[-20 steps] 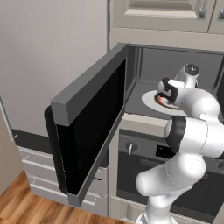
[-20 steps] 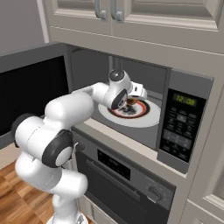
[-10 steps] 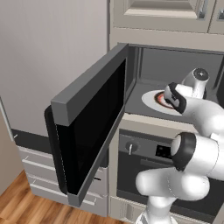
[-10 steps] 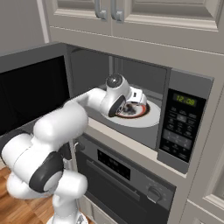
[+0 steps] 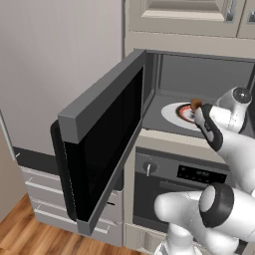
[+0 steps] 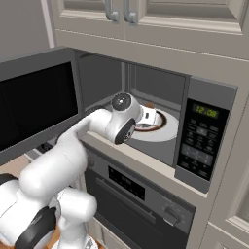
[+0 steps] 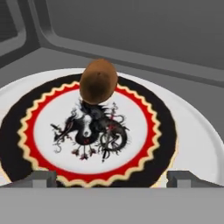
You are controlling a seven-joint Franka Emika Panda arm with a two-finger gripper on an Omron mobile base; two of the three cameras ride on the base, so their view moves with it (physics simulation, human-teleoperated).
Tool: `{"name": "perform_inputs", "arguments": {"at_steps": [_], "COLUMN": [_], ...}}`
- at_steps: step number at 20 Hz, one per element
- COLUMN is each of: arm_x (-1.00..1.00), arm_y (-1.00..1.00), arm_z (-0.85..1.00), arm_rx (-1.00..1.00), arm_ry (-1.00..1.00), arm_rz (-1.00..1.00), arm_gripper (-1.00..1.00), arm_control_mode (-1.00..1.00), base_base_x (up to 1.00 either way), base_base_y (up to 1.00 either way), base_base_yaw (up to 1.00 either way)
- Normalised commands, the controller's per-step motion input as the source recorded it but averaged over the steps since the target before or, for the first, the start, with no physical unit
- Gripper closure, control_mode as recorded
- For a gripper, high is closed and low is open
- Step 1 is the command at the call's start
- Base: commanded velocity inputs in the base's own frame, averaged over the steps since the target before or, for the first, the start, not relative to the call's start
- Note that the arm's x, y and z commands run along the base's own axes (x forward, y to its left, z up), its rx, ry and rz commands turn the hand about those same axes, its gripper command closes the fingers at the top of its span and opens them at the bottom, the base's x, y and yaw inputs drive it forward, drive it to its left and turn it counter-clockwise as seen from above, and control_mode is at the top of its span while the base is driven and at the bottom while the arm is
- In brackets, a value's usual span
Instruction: Pick the potato from the counter and place it in the microwave. Then turn on the microwave.
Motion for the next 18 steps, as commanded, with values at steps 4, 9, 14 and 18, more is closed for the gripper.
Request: {"name": "perform_inputs", "arguments": {"at_steps": [4, 9, 14, 18], "arm_x": [-0.45, -0.45, -0.57, -0.64], "arm_y": [0.00, 0.00, 0.07, 0.26], "arm_z": [0.22, 0.18, 0.24, 0.24], "arm_rx": [0.00, 0.00, 0.00, -0.01], "arm_ry": [0.00, 0.00, 0.00, -0.02], "arm_rz": [0.00, 0.00, 0.00, 0.00], "arm_gripper": [-1.00, -1.00, -1.00, -1.00], "arm_control_mode": [-1.00, -1.00, -1.00, -1.00], "base_base_x": [0.00, 0.00, 0.00, 0.00], "base_base_y": [0.00, 0.00, 0.00, 0.00], "base_base_yaw": [0.00, 0.00, 0.00, 0.00]}}
